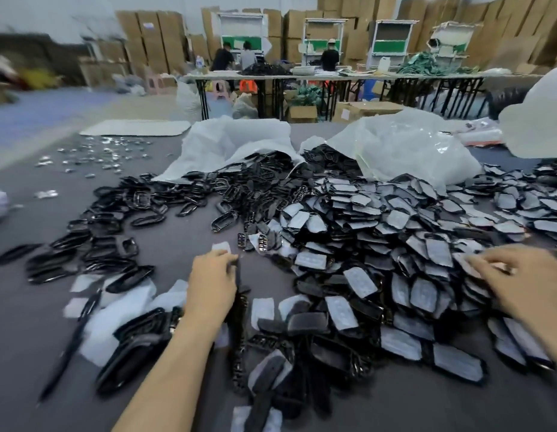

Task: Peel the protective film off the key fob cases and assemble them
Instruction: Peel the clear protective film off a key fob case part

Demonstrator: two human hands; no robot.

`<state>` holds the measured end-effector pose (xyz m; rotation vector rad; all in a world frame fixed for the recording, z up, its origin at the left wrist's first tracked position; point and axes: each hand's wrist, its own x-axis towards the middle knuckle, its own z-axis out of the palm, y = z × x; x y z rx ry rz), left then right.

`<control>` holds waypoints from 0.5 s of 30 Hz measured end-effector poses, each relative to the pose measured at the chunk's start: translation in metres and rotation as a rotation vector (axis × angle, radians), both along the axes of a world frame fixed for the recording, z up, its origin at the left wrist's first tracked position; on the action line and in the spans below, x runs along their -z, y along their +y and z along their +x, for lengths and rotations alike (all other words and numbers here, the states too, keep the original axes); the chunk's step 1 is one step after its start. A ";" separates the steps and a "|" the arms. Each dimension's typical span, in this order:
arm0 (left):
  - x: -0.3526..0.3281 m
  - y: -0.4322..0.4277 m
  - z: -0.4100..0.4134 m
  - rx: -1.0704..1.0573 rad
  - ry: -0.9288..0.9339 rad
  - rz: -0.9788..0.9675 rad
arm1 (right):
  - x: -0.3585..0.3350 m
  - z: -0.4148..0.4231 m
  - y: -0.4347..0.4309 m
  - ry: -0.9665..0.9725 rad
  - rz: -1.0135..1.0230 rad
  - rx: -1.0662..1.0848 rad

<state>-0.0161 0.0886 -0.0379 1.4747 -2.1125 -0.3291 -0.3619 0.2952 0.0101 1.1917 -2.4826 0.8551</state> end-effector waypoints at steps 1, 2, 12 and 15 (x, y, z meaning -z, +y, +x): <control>-0.001 0.000 0.001 -0.010 0.014 -0.002 | -0.006 0.006 -0.005 -0.027 -0.052 -0.001; -0.002 0.000 0.002 -0.027 0.023 0.000 | -0.016 0.015 -0.014 -0.034 -0.098 -0.026; -0.002 0.003 0.002 -0.058 0.082 0.021 | -0.031 0.195 -0.235 -0.109 0.321 -0.976; -0.001 0.000 0.002 -0.077 0.055 0.015 | -0.010 0.217 -0.284 -0.070 0.461 -0.973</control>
